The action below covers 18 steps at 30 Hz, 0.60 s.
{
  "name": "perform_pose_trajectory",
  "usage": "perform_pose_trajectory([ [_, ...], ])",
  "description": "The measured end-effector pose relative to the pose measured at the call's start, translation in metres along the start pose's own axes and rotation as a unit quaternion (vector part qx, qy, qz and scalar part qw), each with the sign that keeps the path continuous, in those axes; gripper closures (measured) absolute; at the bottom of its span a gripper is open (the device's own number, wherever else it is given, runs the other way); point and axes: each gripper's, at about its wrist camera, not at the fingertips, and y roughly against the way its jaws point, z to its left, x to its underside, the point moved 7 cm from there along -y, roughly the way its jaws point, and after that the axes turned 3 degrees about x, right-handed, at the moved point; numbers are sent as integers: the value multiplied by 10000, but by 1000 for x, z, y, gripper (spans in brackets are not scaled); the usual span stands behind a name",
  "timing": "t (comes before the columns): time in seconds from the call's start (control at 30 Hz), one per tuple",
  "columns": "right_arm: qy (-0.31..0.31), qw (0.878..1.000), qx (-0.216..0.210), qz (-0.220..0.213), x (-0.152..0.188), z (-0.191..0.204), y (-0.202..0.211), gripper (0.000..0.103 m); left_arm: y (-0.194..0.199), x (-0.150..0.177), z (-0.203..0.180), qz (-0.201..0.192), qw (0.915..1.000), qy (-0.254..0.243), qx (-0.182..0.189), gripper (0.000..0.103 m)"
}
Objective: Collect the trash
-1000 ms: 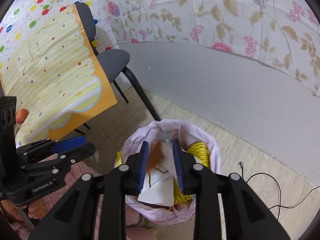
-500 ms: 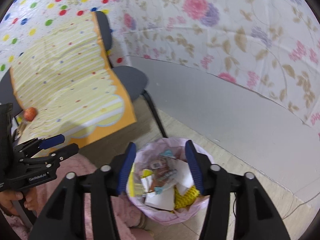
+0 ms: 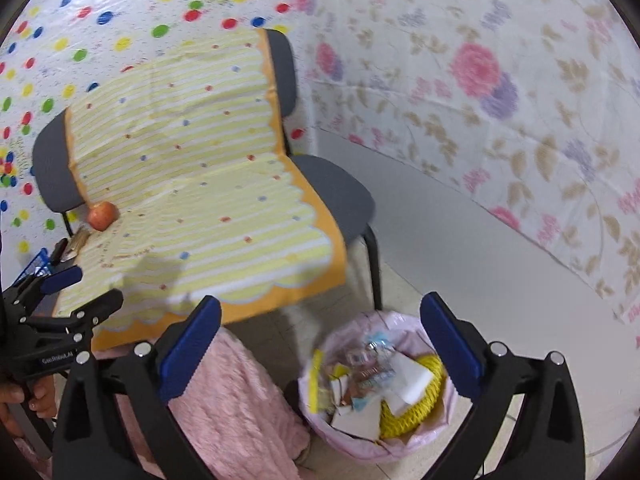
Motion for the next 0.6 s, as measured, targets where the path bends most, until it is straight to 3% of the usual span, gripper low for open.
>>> perform_pose_trajectory([
  [0.3,430,9981,-397,-172,-26,53,1,5,37,13,76,-5,9939,646,-898,7],
  [0.6,1014,9917,-791,-39,-31,109,-10,5,48,32,127,152,9843,1157,-1323,7],
])
